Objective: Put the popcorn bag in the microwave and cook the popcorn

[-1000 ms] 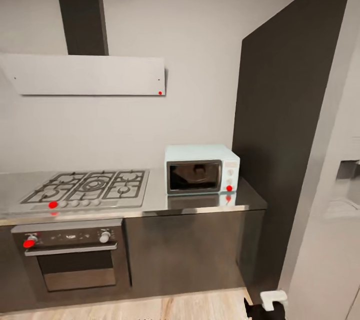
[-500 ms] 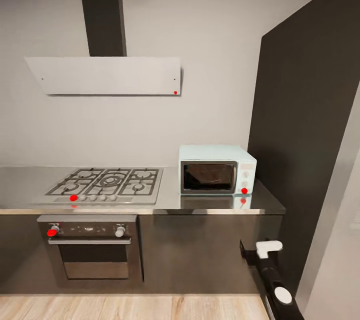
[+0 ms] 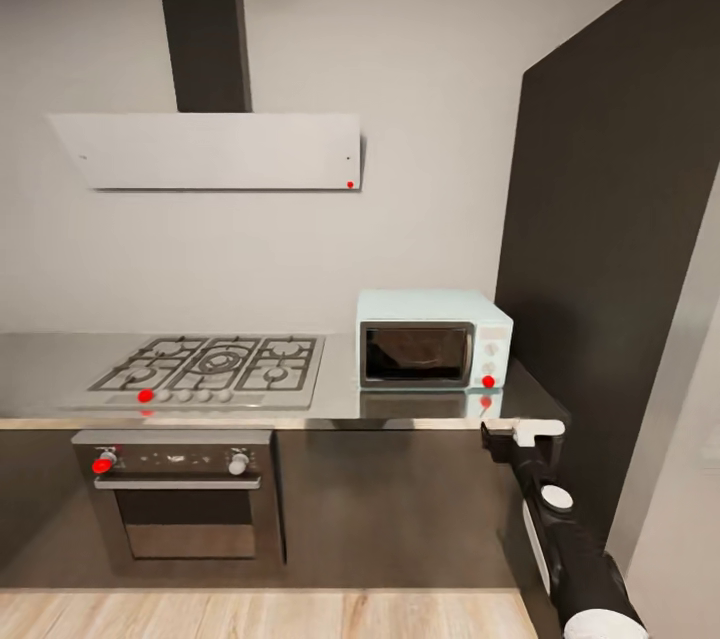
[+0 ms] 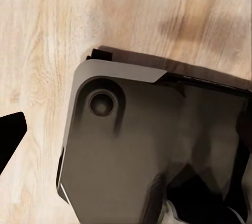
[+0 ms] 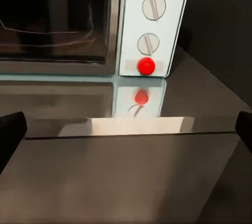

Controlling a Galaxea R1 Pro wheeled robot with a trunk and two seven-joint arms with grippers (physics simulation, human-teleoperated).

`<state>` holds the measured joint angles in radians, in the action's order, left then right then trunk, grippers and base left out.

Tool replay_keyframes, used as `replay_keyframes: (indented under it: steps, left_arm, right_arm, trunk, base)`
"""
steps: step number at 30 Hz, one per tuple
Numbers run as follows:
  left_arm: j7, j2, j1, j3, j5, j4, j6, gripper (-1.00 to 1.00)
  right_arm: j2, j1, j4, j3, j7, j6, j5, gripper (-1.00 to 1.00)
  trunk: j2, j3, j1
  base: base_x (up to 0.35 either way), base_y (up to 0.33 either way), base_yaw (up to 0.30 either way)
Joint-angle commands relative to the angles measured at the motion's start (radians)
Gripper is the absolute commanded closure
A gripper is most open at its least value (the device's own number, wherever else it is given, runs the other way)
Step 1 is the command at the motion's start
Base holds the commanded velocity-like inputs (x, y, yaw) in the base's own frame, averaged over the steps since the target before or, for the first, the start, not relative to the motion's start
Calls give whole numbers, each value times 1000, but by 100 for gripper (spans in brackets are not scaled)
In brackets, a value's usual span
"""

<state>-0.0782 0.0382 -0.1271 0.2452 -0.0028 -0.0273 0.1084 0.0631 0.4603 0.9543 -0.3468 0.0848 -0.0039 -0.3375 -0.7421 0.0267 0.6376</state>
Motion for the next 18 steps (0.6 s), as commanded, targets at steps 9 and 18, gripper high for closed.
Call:
replay_keyframes:
  steps: [9, 18]
  left_arm:
    - [-3, 5, 0, 6, 0, -2, 7, -100]
    - [-3, 4, -1, 6, 0, -2, 6, -100]
  right_arm:
    - [1, 6, 0, -4, 10, 8, -9, -100]
    - [1, 6, -50, 0, 10, 3, -9, -100]
  trunk:
    - [-1, 2, 0]
    - [-1, 2, 0]
  base:
    - [232, -187, 0]
    - [264, -99, 0]
